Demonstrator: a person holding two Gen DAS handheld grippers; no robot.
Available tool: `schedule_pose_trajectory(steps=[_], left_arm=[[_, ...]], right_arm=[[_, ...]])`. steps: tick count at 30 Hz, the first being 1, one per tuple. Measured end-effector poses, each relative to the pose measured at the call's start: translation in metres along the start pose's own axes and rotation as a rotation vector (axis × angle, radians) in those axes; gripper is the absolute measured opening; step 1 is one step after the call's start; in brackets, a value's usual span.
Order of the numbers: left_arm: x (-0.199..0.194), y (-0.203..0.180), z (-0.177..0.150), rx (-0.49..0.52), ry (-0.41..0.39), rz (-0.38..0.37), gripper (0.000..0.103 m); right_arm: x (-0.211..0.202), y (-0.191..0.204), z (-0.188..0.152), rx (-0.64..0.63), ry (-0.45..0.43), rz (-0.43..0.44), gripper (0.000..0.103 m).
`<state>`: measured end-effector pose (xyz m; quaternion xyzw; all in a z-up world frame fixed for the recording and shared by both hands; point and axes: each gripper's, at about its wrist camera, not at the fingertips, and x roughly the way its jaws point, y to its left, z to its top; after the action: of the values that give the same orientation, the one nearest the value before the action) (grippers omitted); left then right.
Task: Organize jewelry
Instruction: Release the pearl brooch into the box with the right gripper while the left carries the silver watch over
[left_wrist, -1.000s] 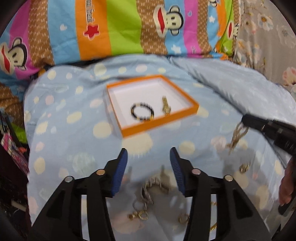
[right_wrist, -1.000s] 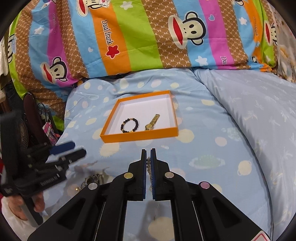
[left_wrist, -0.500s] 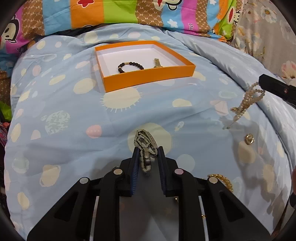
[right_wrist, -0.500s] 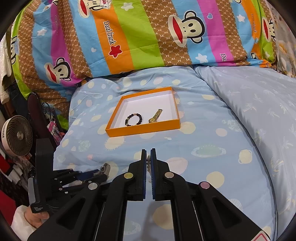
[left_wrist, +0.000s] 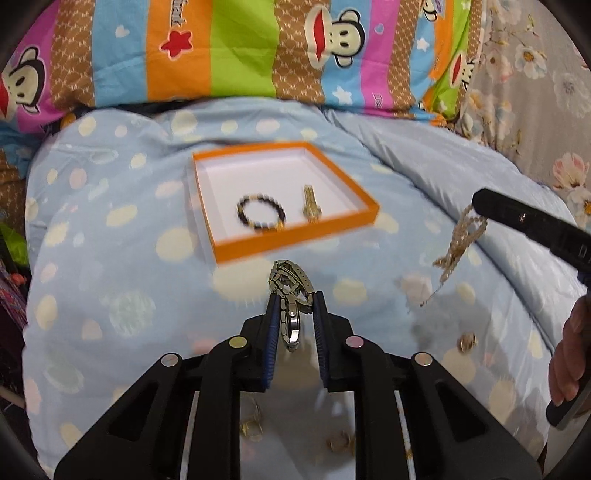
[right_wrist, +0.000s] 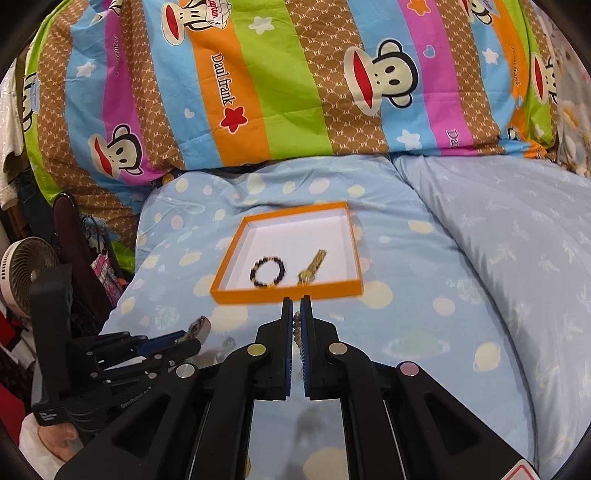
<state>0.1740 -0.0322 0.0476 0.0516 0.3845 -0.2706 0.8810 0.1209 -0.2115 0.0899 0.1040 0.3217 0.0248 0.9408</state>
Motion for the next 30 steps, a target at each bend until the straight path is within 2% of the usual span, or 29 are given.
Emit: schedule_pose_trajectory(steps=[6, 12, 17, 22, 25, 27, 28, 29, 30], left_arm=[[0.015, 0.009, 0.062, -0.007, -0.059, 0.045, 0.017], [0.055, 0.026, 0.102, -0.028, -0.071, 0.089, 0.017], [0.095, 0.053, 0.114, -0.090, -0.060, 0.109, 0.017], [0.130, 0.075, 0.108, -0.119, -0.025, 0.142, 0.017], [0.143, 0.081, 0.101, -0.119, -0.027, 0.144, 0.019], [0.144, 0.083, 0.101, -0.112, -0.043, 0.150, 0.037], [0.141, 0.083, 0.101, -0.114, -0.055, 0.144, 0.043], [0.137, 0.083, 0.102, -0.115, -0.071, 0.136, 0.052], [0.132, 0.082, 0.102, -0.114, -0.086, 0.134, 0.053]], right_arm=[[0.035, 0.003, 0.046, -0.024, -0.039, 0.003, 0.004], [0.091, 0.001, 0.082, -0.021, -0.049, -0.019, 0.004], [0.141, -0.005, 0.096, -0.010, -0.028, -0.036, 0.004], [0.188, -0.008, 0.090, -0.021, 0.026, -0.045, 0.004], [0.205, -0.007, 0.081, -0.044, 0.056, -0.065, 0.012], [0.205, -0.008, 0.076, -0.047, 0.050, -0.072, 0.029], [0.202, -0.008, 0.074, -0.044, 0.038, -0.074, 0.038], [0.199, -0.009, 0.073, -0.040, 0.029, -0.076, 0.042], [0.193, -0.011, 0.072, -0.031, 0.023, -0.070, 0.042]])
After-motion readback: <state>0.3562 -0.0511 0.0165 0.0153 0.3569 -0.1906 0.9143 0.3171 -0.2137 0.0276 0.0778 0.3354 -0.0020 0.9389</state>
